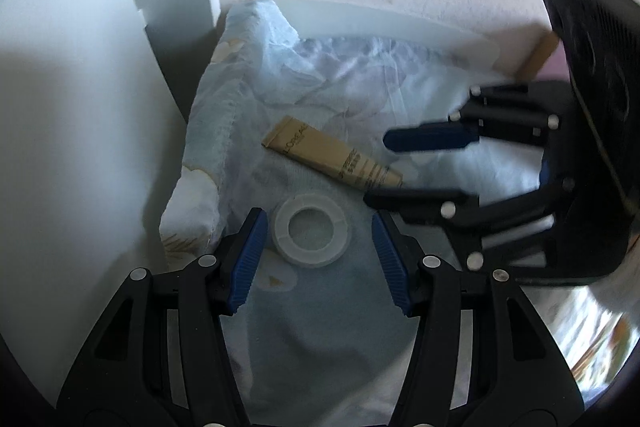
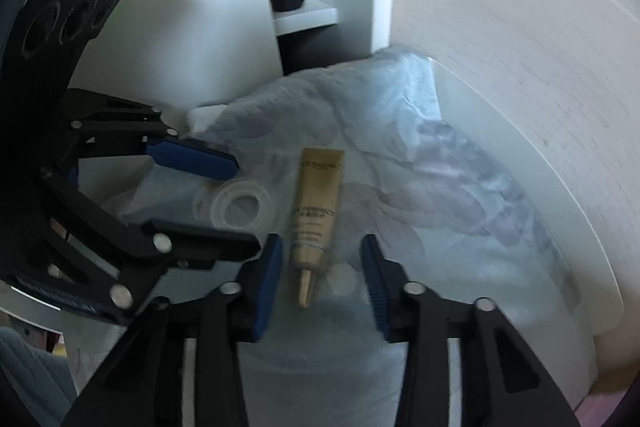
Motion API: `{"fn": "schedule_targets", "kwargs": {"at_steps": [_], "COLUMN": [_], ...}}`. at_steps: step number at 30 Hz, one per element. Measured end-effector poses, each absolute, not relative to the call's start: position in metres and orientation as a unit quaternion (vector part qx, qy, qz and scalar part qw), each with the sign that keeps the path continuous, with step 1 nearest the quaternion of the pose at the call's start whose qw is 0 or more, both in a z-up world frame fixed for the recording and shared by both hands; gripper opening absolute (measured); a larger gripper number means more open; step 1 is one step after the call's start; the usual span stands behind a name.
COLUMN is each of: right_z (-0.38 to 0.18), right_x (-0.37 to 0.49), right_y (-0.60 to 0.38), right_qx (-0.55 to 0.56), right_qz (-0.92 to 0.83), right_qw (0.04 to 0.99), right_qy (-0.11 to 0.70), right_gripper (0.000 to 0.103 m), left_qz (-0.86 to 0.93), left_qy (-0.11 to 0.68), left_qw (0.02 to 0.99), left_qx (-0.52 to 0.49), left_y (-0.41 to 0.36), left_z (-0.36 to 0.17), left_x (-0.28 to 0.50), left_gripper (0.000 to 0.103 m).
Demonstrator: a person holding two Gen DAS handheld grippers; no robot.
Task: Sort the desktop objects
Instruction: 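Grasp the white tape roll with left gripper while right grasps gold L'Oreal tube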
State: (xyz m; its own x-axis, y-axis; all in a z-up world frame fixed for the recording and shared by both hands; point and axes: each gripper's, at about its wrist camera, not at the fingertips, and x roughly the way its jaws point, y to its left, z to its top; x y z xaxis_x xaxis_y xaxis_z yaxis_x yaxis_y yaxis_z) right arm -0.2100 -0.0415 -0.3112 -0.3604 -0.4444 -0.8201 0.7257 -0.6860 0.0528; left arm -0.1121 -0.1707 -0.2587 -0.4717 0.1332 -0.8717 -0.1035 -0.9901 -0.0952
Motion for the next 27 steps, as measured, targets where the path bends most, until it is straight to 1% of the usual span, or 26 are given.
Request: {"fn": "schedule_targets", "kwargs": {"at_steps": [3, 9, 15, 18, 20, 23, 25, 27], "right_z": [-0.312, -0.309, -0.308, -0.308, -0.309, -0.308, -0.307, -0.305], "right_x": [-0.212, -0.215, -0.221, -0.224, -0.226, -0.227, -0.227, -0.228], "right_y": [-0.046, -0.047, -0.049, -0.055, -0.059, -0.063, -0.065, -0.064], "right_qx": [0.433, 0.427, 0.433, 0.434, 0.438, 0.435, 0.432, 0.432], "right_qz": [-0.804, -0.805, -0.801, -0.796, -0.791, -0.790, -0.793, -0.797], "right_qw": [0.367, 0.375, 0.379, 0.383, 0.388, 0.389, 0.382, 0.374], "right_qy": [0.178, 0.170, 0.165, 0.174, 0.178, 0.189, 0.198, 0.194], "right_gripper": [0.031, 0.028, 0.027, 0.027, 0.027, 0.027, 0.023, 0.021], "left_qz": [0.856, 0.859, 0.856, 0.860, 0.861, 0.859, 0.858, 0.860], "left_qy": [0.011, 0.047, 0.019, 0.017, 0.027, 0.025, 0.032, 0.041], "left_qw": [0.066, 0.068, 0.070, 0.068, 0.064, 0.060, 0.053, 0.048], "left_qx": [-0.513, -0.506, -0.511, -0.506, -0.504, -0.507, -0.510, -0.507], "left_y": [-0.165, -0.155, -0.163, -0.165, -0.164, -0.165, -0.164, -0.164], "left_z": [-0.262, -0.261, -0.266, -0.266, -0.266, -0.265, -0.265, -0.263], "left_x": [-0.113, -0.117, -0.118, -0.116, -0.116, -0.116, -0.117, -0.117], "left_gripper": [0.052, 0.052, 0.052, 0.049, 0.040, 0.040, 0.040, 0.040]}}
